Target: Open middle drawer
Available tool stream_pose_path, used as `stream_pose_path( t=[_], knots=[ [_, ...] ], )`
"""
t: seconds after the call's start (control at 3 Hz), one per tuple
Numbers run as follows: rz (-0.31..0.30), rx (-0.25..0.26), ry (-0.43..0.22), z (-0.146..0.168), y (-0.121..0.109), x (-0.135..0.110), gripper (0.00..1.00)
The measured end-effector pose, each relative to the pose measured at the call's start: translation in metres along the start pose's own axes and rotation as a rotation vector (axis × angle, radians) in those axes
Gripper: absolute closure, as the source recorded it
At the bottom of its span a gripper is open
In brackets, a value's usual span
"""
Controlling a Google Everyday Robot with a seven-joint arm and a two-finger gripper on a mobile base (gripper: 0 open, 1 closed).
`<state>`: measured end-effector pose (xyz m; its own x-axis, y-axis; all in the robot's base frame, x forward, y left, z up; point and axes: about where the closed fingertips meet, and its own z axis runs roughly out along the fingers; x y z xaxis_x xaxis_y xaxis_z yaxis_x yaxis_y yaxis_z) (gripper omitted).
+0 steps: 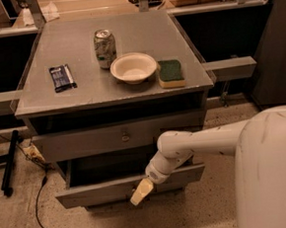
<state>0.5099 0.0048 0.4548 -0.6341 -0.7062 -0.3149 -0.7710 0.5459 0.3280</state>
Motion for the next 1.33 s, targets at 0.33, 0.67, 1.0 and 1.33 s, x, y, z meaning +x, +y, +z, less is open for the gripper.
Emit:
stream_pose_path(
  t=[0.33, 0.67, 1.0, 1.33],
  knots=[
    [0.000, 0.000, 0.000, 0.0000, -0.0006, -0.0005, 0.00],
    [0.012, -0.007, 0.002, 0.0006, 0.0011, 0.0039, 0.00],
    [0.012, -0.007, 0.002, -0.0010, -0.0008, 0.0009, 0.00],
    [0.020, -0.012, 0.004, -0.0013, -0.0002, 0.0030, 0.00]
  ],
)
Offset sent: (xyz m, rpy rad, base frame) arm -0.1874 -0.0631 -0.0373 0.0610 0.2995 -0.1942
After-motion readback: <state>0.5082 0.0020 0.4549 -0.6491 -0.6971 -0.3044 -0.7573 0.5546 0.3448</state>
